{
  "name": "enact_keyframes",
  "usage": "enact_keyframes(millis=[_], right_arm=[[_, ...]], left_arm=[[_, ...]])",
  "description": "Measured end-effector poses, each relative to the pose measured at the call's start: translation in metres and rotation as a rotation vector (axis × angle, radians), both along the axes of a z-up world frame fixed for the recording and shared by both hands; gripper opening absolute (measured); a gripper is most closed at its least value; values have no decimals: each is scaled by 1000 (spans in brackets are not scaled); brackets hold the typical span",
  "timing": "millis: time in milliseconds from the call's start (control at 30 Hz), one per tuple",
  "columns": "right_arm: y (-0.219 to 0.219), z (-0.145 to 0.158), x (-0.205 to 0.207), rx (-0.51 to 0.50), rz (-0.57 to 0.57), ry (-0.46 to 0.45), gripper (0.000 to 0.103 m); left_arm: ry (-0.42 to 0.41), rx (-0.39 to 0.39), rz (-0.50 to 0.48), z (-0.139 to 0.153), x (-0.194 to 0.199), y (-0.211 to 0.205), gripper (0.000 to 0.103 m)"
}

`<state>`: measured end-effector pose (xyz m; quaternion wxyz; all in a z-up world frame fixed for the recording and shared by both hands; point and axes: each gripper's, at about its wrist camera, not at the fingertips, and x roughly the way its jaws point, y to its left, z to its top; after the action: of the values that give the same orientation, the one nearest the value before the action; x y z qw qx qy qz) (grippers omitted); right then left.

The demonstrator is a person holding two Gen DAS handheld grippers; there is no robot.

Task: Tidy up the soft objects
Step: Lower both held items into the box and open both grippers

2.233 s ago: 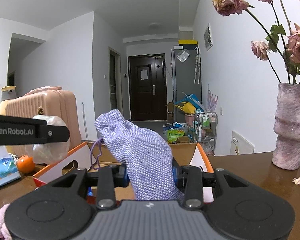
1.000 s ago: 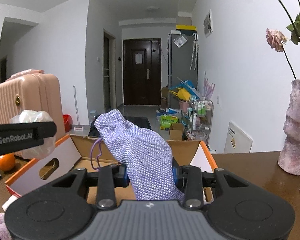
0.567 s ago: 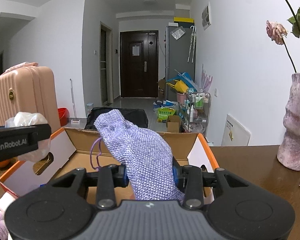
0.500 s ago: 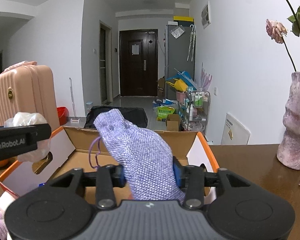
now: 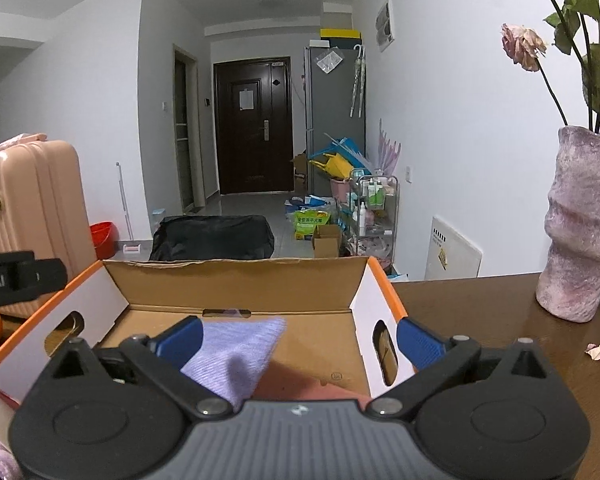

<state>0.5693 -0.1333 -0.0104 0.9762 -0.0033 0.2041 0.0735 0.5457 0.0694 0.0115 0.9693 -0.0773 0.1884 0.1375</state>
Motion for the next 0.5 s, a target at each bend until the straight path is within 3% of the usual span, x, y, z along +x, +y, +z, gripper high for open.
enact_keyframes(millis=[500], right_arm=[[-2,-2,-3,15,4,-1,103]], left_arm=[[-9,14,-16,0,-3,-3,103]])
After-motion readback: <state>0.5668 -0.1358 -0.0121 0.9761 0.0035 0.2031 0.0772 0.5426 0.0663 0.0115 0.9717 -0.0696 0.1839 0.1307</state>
